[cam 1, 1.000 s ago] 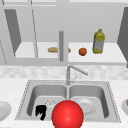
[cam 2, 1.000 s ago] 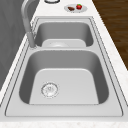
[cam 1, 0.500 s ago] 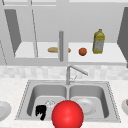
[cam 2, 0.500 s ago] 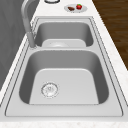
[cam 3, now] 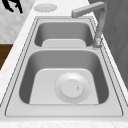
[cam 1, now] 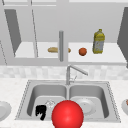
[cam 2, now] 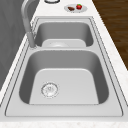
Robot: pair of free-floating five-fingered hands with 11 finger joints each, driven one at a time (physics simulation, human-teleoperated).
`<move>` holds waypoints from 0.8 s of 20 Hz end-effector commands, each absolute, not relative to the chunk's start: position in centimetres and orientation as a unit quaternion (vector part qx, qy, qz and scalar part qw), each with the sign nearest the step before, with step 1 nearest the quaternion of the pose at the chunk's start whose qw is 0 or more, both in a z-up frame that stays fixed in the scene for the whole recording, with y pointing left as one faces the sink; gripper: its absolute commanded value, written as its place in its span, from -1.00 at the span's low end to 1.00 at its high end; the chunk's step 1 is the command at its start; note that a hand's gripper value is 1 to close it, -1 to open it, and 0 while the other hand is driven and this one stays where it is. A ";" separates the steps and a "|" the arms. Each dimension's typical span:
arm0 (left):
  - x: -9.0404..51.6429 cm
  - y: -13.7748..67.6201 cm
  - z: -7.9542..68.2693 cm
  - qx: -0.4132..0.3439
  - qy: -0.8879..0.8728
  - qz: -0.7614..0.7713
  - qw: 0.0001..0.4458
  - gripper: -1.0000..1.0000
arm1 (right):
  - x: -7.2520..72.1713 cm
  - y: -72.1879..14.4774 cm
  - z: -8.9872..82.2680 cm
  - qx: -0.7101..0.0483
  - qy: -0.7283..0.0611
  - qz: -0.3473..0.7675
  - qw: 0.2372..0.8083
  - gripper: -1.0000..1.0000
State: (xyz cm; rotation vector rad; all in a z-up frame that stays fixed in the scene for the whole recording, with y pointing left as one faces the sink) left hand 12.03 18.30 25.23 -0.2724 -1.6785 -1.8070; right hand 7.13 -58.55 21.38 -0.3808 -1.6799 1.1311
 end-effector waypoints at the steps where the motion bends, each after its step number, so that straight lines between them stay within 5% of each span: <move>1: 12.0 18.3 25.2 -0.104 -0.640 -0.689 0.324 0.00 | 7.5 -57.8 21.4 -0.196 -0.675 0.511 0.495 -1.00; 10: 12.0 18.3 25.2 -0.104 -0.640 -0.689 0.324 0.00 | 8.1 -57.8 21.4 -0.176 -0.677 0.504 0.507 -1.00; 16: 12.0 18.3 25.2 -0.104 -0.640 -0.689 0.324 0.00 | 9.2 -58.7 21.9 -0.209 -0.677 0.537 0.459 -1.00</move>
